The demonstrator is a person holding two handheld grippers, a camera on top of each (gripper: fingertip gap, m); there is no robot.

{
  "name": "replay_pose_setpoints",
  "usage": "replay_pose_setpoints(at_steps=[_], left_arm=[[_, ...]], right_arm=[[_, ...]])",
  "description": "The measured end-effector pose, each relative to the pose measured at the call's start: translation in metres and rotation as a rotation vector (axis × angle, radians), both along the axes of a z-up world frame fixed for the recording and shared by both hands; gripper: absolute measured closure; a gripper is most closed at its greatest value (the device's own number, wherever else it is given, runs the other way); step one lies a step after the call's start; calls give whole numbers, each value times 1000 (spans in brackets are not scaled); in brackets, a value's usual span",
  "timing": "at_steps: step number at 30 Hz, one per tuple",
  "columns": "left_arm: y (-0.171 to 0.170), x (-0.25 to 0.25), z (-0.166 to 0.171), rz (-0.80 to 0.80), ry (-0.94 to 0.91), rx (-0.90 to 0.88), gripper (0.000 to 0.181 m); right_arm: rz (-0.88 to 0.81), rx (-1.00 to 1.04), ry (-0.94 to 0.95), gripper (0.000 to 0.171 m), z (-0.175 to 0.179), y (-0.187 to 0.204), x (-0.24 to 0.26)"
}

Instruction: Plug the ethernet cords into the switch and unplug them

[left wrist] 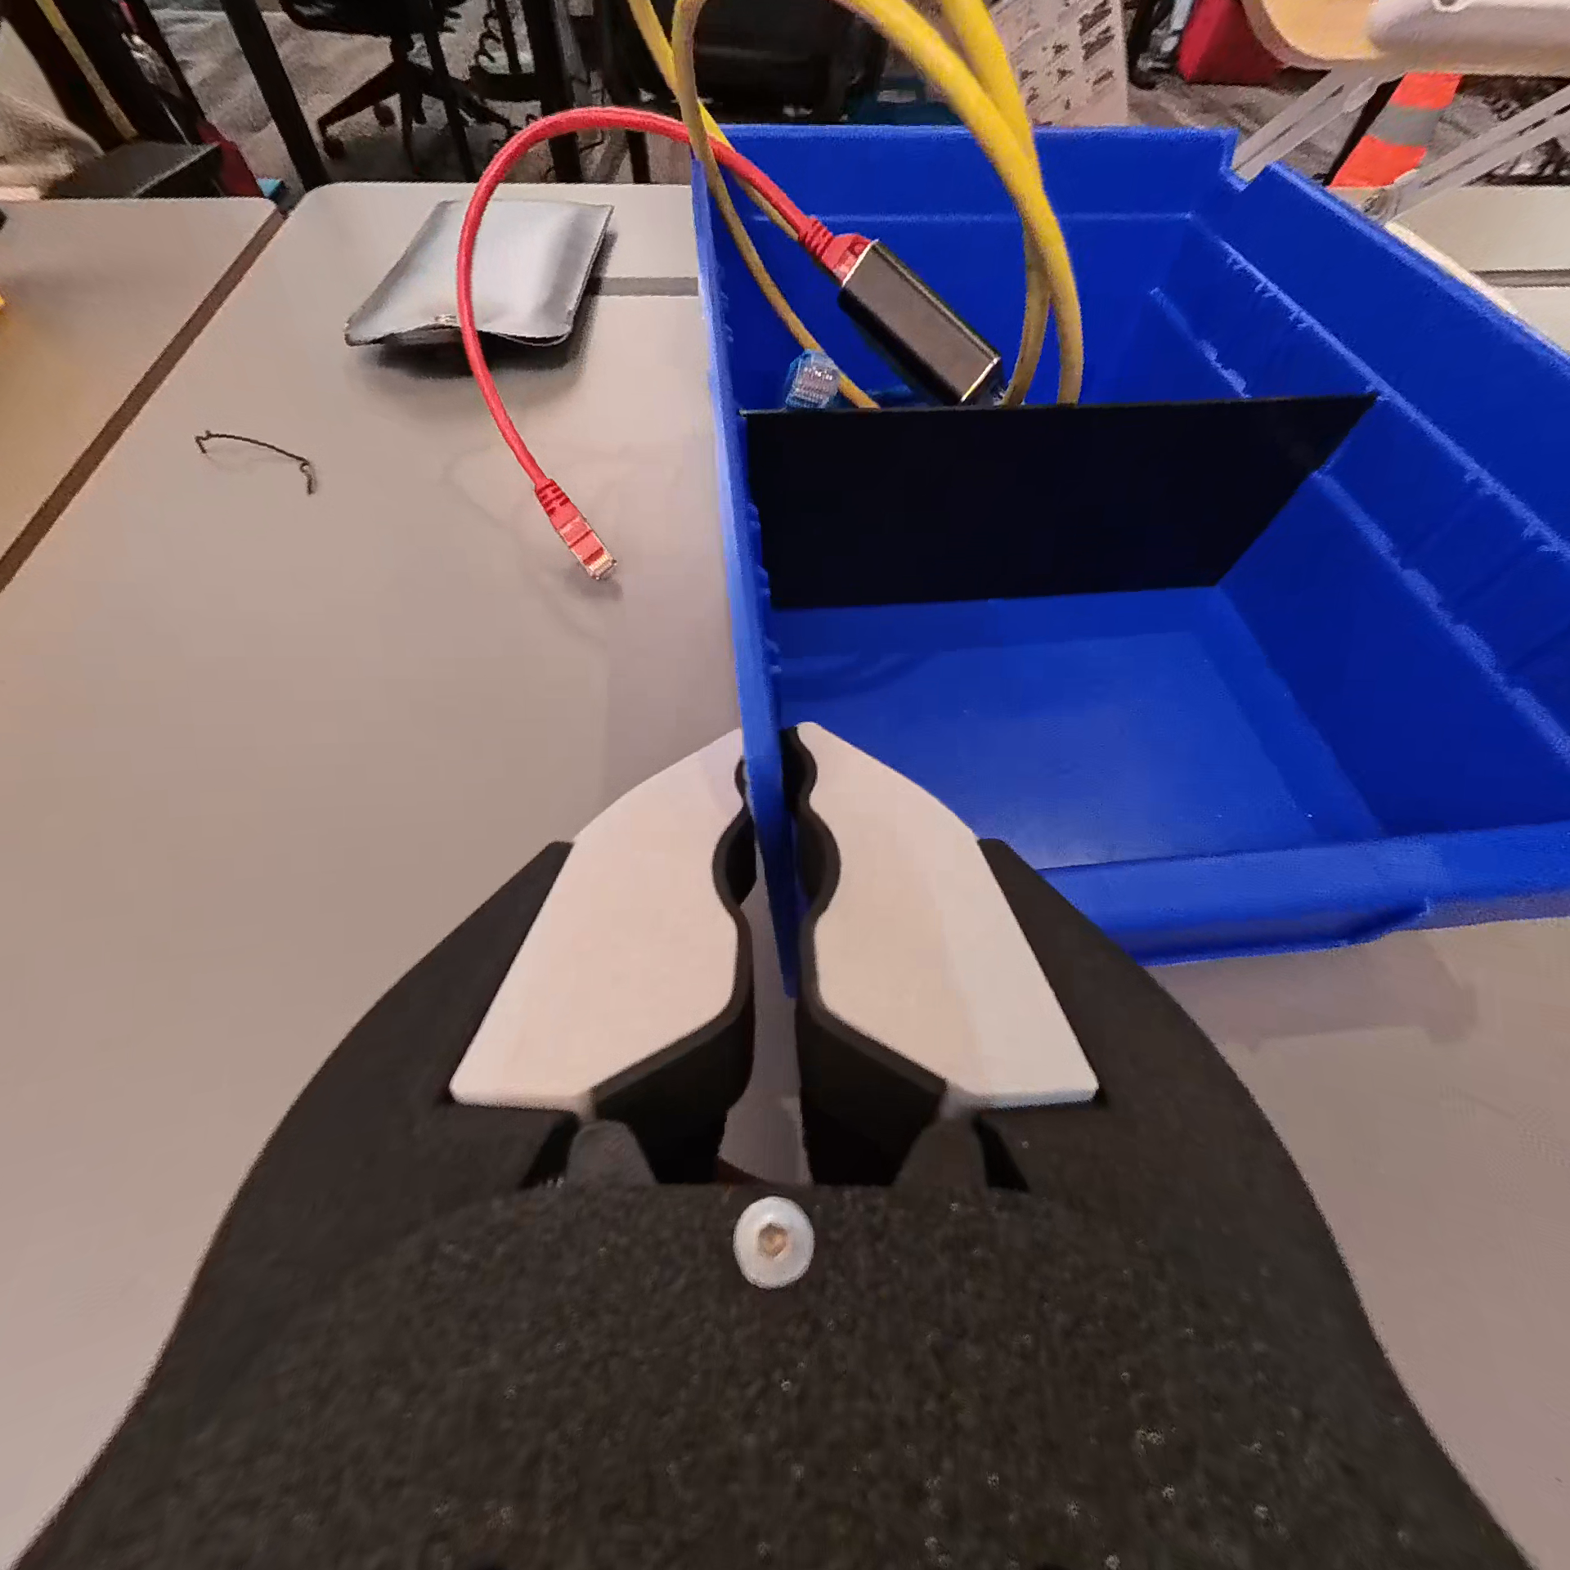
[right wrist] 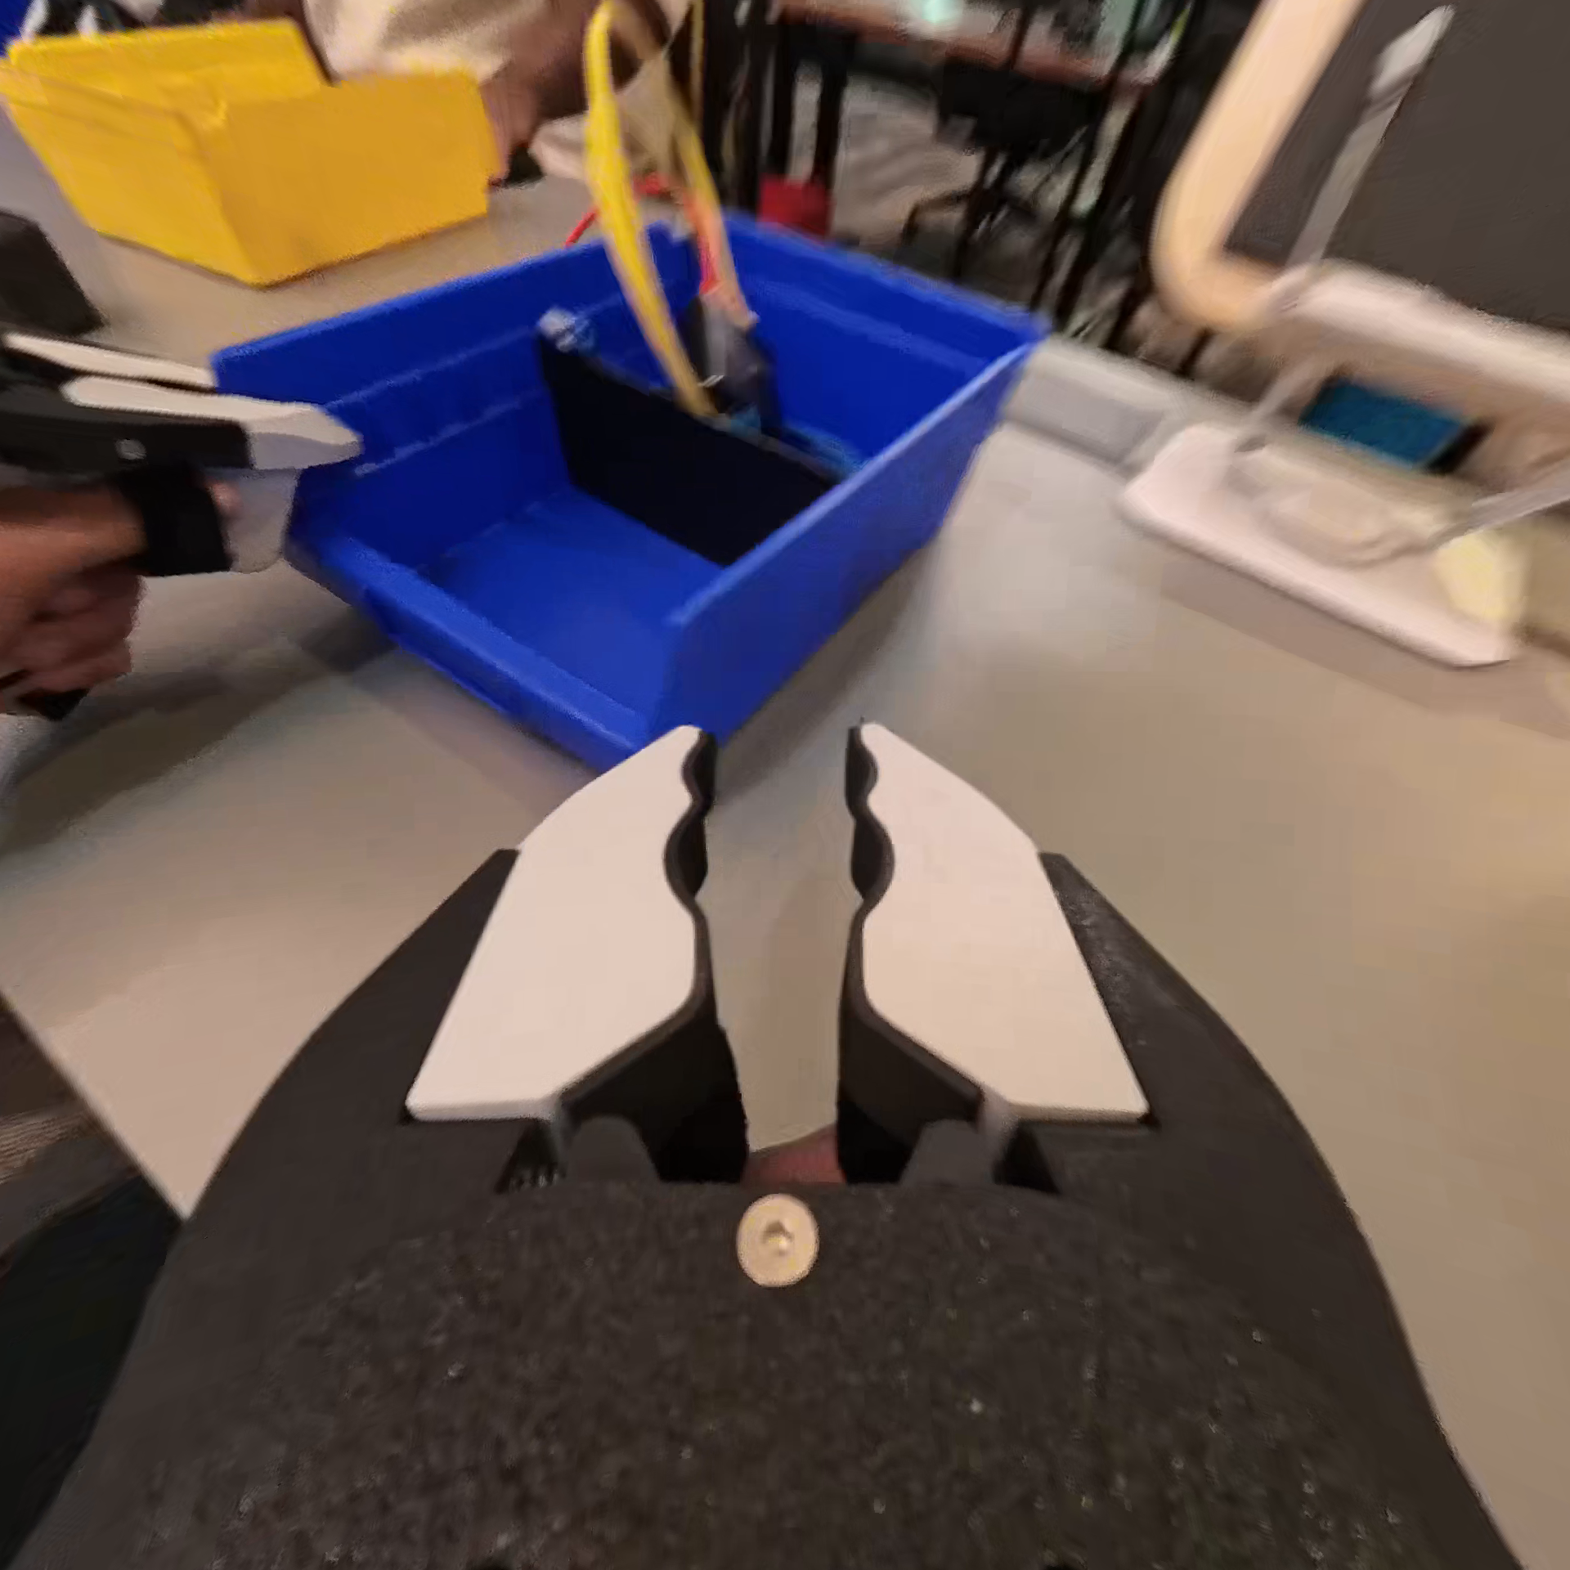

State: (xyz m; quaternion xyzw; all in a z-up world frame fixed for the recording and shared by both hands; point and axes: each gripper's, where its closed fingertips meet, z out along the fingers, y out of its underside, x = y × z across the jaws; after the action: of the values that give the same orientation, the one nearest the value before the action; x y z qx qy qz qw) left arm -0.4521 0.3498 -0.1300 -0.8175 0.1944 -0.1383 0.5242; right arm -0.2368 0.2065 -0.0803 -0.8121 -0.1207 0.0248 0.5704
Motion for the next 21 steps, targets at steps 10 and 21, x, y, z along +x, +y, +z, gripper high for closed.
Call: replay_pose_setpoints(at_steps=[10,21], left_arm=[[7,1,0,51,-17,-25,179],[7,6,0,-9,0,1,178]], right_arm=[[-557,-20,-1,135,-7,-90,305],[-450,-112,-28,163,-47,-78,301]])
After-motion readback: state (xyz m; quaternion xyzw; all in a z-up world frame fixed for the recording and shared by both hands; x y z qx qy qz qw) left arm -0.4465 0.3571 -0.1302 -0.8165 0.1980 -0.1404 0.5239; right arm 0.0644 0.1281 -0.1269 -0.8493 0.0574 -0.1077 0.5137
